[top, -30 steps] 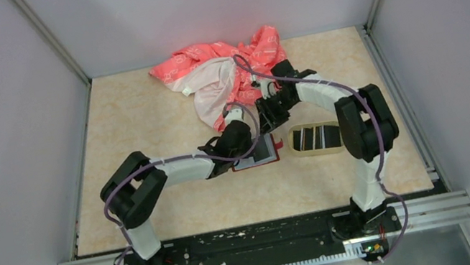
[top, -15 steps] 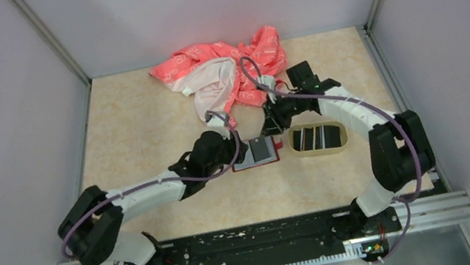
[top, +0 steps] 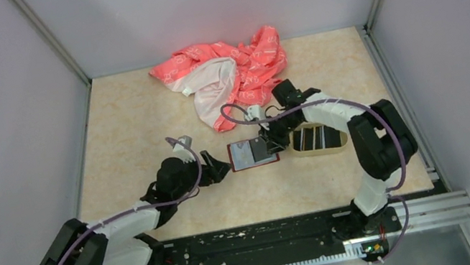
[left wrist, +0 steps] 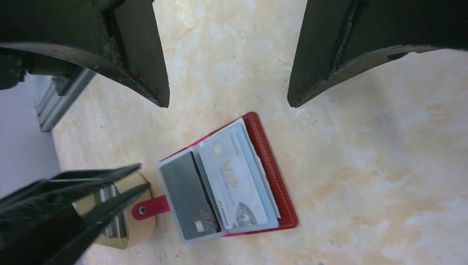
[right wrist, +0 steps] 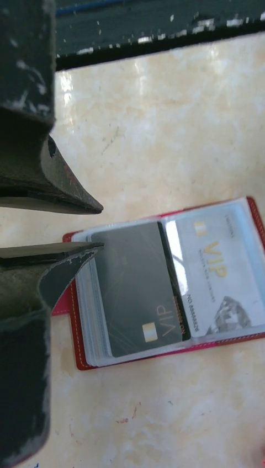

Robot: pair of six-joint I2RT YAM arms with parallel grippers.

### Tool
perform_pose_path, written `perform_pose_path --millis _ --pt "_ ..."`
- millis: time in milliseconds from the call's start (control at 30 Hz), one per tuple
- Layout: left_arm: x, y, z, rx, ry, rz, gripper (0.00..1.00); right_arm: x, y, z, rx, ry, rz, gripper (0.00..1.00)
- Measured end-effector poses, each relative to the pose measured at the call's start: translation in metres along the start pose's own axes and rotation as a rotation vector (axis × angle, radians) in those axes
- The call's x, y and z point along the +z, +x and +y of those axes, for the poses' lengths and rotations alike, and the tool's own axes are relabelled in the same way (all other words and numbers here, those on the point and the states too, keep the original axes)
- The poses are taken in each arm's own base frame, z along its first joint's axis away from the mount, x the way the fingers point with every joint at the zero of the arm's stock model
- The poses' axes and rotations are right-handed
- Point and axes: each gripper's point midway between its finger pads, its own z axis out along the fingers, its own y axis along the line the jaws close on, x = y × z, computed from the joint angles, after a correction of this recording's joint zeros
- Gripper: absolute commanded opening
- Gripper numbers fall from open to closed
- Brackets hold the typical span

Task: Put the credit cards into the card holder
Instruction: Close the card holder at the center of the board.

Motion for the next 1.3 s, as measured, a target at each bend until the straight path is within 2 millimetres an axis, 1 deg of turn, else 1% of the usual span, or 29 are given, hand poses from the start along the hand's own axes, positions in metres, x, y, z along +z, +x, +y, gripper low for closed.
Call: perform_pose_path --millis 100,167,233,400,500,567,767,900,1033,1200,1300 --pt "0.001 0.006 -0.006 -0.062 0.029 0.029 0.81 0.009 0.012 -0.016 0.038 0.043 0.092 0.24" --pt "0.003 0.009 -0.007 -0.094 0.034 0.045 0.79 0.010 0.019 -0.026 0.055 0.078 0.133 0.24" --pt "0.005 0.015 -0.004 -0.123 0.025 0.068 0.75 0.009 0.025 -0.031 0.067 0.108 0.167 0.24" --pt "0.022 0.028 0.010 -0.181 -0.041 0.134 0.72 0.006 0.037 -0.039 0.093 0.151 0.228 0.24" --pt "0.036 0.024 0.009 -0.202 -0.044 0.138 0.71 0.009 0.045 -0.044 0.118 0.155 0.263 0.24" --pt "0.045 0.022 0.008 -0.212 -0.039 0.139 0.70 0.010 0.046 -0.045 0.126 0.155 0.269 0.24" --pt "0.061 0.017 0.007 -0.228 0.001 0.143 0.60 0.010 0.046 -0.046 0.138 0.158 0.276 0.24" --pt "0.065 0.016 0.010 -0.254 0.043 0.155 0.53 0.010 0.047 -0.046 0.151 0.152 0.284 0.23" --pt "0.064 0.018 0.009 -0.288 0.118 0.161 0.50 0.011 0.047 -0.046 0.164 0.146 0.290 0.23" --pt "0.061 0.026 -0.003 -0.341 0.225 0.191 0.50 0.011 0.046 -0.046 0.167 0.144 0.292 0.24" --pt "0.054 0.025 -0.014 -0.367 0.295 0.192 0.51 0.011 0.046 -0.046 0.169 0.143 0.291 0.24"
